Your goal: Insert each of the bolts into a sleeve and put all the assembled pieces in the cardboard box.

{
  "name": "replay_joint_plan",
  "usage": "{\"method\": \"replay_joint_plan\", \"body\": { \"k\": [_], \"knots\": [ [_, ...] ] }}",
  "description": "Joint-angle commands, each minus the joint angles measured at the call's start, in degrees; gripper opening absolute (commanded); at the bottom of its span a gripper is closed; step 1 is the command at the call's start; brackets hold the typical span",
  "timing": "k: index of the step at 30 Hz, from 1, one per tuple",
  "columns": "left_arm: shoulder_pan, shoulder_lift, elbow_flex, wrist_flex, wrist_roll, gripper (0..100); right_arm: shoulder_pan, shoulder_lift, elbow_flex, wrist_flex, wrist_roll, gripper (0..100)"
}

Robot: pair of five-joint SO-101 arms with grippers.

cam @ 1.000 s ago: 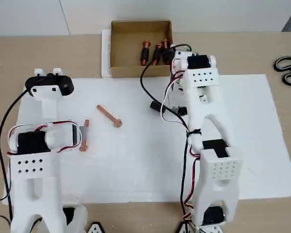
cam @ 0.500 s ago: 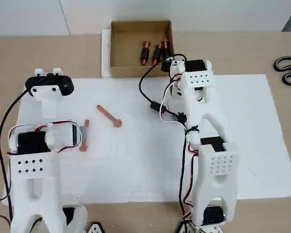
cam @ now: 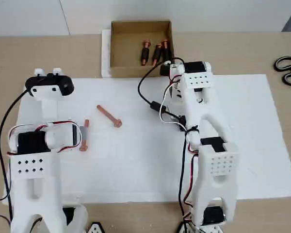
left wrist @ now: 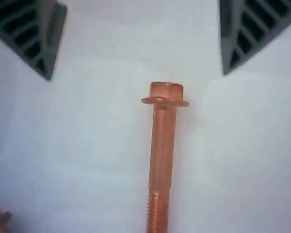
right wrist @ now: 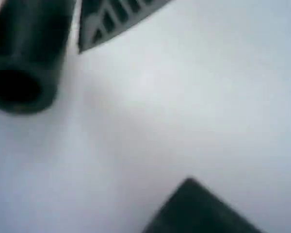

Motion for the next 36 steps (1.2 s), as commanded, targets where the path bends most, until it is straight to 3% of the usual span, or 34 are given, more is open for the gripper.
{"method": "replay_joint_plan", "body": {
  "k": [1, 26, 31, 36],
  "knots": [
    [0.00, -0.35, -0.22, 0.35, -0.18, 22, -1.10, -0.31, 0.35, 0.84, 0.79, 13.8],
    [-0.09, -0.35, -0.13, 1.14, -0.18, 21, -1.36, 6.46, 0.18, -1.63, 1.58, 13.5],
    [-0.26, -0.35, -0.22, 1.49, -0.26, 21, -1.36, 6.37, -0.09, -1.36, 2.99, 0.0],
    [0.00, -0.35, -0.66, 1.49, -0.26, 21, -1.36, 2.24, -0.09, 0.75, 5.01, 0.4]
  ]
}}
